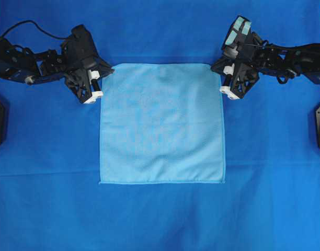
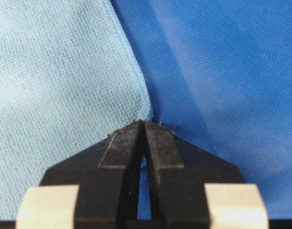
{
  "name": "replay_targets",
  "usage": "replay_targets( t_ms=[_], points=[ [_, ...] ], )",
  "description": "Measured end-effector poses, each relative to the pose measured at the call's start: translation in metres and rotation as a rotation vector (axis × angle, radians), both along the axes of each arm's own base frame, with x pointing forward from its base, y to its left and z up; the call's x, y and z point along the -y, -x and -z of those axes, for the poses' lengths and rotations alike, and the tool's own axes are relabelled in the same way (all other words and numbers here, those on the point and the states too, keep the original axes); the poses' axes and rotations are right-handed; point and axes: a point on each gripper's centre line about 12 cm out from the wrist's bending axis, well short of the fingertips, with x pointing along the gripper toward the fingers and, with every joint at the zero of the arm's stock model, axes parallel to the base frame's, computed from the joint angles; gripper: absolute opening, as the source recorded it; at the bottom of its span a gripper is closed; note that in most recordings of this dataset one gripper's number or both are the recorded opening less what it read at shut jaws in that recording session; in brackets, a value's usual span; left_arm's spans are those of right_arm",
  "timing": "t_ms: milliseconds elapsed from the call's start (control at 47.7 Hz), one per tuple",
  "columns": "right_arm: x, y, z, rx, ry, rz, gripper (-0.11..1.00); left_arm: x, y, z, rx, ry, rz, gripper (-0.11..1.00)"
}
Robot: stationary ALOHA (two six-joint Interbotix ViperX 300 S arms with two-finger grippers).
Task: Fold the light blue towel.
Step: 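Lift the far corners and fold them toward the near edge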
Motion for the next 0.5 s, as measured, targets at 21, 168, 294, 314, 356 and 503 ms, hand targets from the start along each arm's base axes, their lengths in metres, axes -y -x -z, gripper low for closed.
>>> replay_targets(
  t_ms=[21,168,294,314,356,503],
  points=[
    [0.000,0.000,-0.001,0.001,0.001,0.000,0.02,0.000,0.000,-0.002,0.000,-0.003,0.003,0.12],
    [0.000,0.000,-0.020,0.043,0.024,-0.002,0.02,0.000,0.000,-0.028,0.021,-0.028,0.018,0.12],
    [0.000,0.001,-0.040,0.083,0.046,-0.001,0.02,0.001,0.002,-0.054,0.057,-0.058,0.030,0.12],
    [0.000,0.001,-0.043,0.089,0.049,-0.003,0.02,0.002,0.002,-0.057,0.063,-0.060,0.029,0.12],
    [-0.001,0.002,-0.049,0.100,0.054,-0.002,0.02,0.002,0.003,-0.062,0.075,-0.066,0.030,0.12],
    [-0.002,0.004,-0.060,0.113,0.059,-0.001,0.02,0.007,0.006,-0.061,0.064,-0.060,0.041,0.12]
  ],
)
